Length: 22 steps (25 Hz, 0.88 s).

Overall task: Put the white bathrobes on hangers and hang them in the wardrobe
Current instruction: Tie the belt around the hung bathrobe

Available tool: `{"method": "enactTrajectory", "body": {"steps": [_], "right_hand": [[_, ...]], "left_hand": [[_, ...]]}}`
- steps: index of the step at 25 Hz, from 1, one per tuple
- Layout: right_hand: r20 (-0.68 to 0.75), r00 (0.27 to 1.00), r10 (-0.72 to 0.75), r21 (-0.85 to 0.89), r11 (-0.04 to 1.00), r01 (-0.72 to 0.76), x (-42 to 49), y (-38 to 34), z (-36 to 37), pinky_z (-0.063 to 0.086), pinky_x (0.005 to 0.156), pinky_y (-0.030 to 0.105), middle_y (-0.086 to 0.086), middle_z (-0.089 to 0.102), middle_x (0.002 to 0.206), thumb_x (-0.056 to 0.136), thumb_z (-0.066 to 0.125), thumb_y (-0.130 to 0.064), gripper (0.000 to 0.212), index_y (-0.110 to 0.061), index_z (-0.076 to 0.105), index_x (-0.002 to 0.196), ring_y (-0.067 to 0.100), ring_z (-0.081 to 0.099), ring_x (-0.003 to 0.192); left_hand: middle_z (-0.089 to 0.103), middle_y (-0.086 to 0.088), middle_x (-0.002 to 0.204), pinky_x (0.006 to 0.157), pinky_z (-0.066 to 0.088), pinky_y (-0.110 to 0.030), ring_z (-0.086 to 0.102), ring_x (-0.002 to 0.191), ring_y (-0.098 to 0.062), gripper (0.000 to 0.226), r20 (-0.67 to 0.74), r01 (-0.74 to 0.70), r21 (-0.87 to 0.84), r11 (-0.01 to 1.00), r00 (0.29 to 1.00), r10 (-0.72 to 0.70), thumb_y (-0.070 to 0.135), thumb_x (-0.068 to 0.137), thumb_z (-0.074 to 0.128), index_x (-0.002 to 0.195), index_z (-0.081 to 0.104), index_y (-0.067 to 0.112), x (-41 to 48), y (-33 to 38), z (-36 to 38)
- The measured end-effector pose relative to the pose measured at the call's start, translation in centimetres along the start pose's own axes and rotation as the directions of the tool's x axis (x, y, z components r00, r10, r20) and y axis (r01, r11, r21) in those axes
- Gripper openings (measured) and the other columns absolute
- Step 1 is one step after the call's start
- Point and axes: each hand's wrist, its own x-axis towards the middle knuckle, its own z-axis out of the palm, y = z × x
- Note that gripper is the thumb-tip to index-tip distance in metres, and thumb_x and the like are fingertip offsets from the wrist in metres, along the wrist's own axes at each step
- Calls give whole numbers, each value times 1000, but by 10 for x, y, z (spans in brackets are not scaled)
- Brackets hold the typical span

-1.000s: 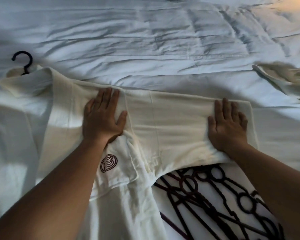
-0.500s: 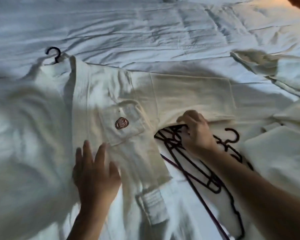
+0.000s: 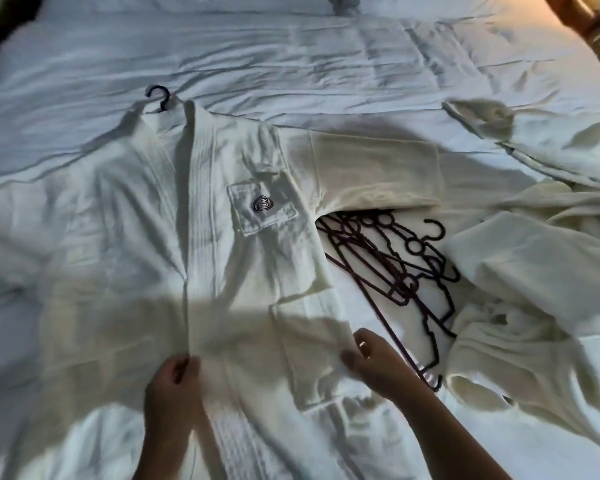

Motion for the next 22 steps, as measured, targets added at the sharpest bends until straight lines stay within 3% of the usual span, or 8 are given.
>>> {"method": "enactTrajectory", "body": {"steps": [2,4,6,8,12,16,18,22], "right_hand": [[86,996,3,187,982,-19,-12,8,-6,51,56,31,6,68,80,68,64,-14,16,-8,68,83,22,65,72],[41,999,-37,235,972,26,-18,18,-3,48,64,17,1,61,80,59,54,-8,16,-9,67,68,11,62,76],[-58,998,-36,14,999,37,-24,42,6,46,78,15,-3,60,97,81,53,-4,26,-20,73,88,1,60,85],[-88,996,6,-109,994,-15,-32,60,11,47,65,18,-3,63,90,92,52,-9,24,-28,63,101,8,60,73],[115,976,186,-115,978,-173,-54,81,-9,42,60,20,-3,62,78,83,70,-17,14,-19,64,95,11,56,70],[115,926,360,71,927,-370,-92,92,-15,30,51,25,3,52,70,93,63,-27,19,-12,63,81,12,43,57],[-13,936,352,83,933,-350,-103,90,-13,35,54,28,7,58,73,88,63,-25,18,-14,64,74,18,51,62],[-283,903,325,115,946,-304,-117,76,3,50,75,40,6,69,78,87,70,-27,22,-15,66,68,31,64,82]], "left_hand": [[76,-1,85,72,51,-31,71,90,-27,8,204,29,-58,998,979,-17,25,91,75,96,75,19,-25,-15,7],[76,-10,94,80,49,-30,70,99,-27,21,202,108,-51,993,975,-96,20,93,73,109,75,7,-39,-39,8],[74,-22,109,93,52,-43,69,102,-32,28,127,220,-203,954,972,-197,27,94,68,111,73,5,-52,-56,2],[73,-24,115,98,53,-55,71,102,-36,18,380,444,-369,817,874,-303,12,100,61,116,69,7,-80,-58,1],[76,-19,108,71,63,-38,76,91,-29,28,539,542,-356,761,784,-306,0,100,55,126,63,0,-137,-57,-8],[76,-17,108,85,62,-50,75,98,-30,20,625,585,-176,792,687,-369,-1,99,59,115,68,5,-176,-72,-23],[78,-14,94,86,59,-58,75,93,-35,11,504,424,64,903,767,-396,3,94,67,100,74,10,-187,-90,-28],[72,10,84,85,53,-34,72,100,-26,8,344,221,238,946,891,-295,14,94,70,92,68,22,-193,-95,-49]]}}
